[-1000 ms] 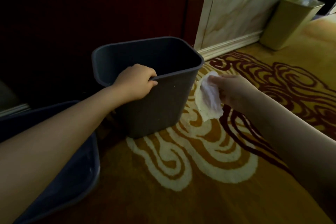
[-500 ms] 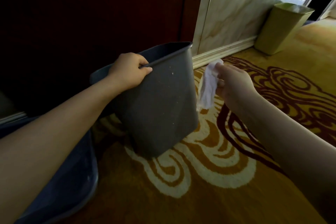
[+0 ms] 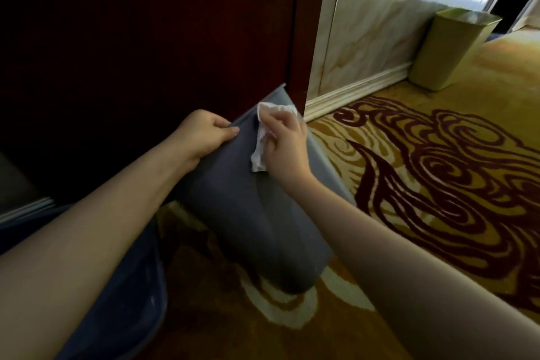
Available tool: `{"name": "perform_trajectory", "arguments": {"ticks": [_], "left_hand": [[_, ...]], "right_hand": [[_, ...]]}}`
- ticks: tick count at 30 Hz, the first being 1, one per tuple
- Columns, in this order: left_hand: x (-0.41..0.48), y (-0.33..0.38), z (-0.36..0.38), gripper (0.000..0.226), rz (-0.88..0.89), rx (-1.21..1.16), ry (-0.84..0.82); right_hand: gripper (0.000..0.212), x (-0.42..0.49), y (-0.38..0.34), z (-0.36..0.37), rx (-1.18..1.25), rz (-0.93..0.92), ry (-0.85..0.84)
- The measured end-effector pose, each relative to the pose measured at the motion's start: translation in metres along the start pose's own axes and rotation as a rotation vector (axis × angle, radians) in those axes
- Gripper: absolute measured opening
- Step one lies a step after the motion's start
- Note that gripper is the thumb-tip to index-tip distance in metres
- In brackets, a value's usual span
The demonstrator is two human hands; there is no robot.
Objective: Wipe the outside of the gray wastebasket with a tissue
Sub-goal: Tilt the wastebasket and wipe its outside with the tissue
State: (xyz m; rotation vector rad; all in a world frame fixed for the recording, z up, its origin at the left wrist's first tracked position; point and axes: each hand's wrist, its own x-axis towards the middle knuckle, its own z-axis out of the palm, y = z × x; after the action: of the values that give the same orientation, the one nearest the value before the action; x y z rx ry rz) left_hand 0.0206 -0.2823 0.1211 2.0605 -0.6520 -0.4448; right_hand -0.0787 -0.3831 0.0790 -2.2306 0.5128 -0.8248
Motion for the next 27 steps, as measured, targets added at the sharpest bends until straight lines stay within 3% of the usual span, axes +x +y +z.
{"name": "perform_trajectory", "arguments": {"ticks": [6,11,17,22,27], "left_hand": [[0.003,-0.017,-0.001,0.044,-0.086,-0.077,0.066],[0.007,-0.023,-0.006,0.053,-0.121,-0.133,0.002],[0.009,-0.021,-0.002,0.055,-0.102,-0.14,0.009],[0.012,-0.022,-0.003,0.059,-0.12,-0.109,-0.005],[0.015,-0.022,-0.004,0.065,-0.139,-0.125,-0.022]], "right_hand": [[0.042,-0.009,0.017,0.029,-0.214,-0.093,-0.015],[0.048,-0.017,0.019,0.041,-0.3,-0.143,-0.066],[0.053,-0.028,0.038,0.043,-0.526,0.024,-0.15],[0.053,-0.066,0.054,0.038,-0.429,0.236,-0.061],[0.052,-0.104,0.076,0.033,-0.449,0.331,-0.025]]}}
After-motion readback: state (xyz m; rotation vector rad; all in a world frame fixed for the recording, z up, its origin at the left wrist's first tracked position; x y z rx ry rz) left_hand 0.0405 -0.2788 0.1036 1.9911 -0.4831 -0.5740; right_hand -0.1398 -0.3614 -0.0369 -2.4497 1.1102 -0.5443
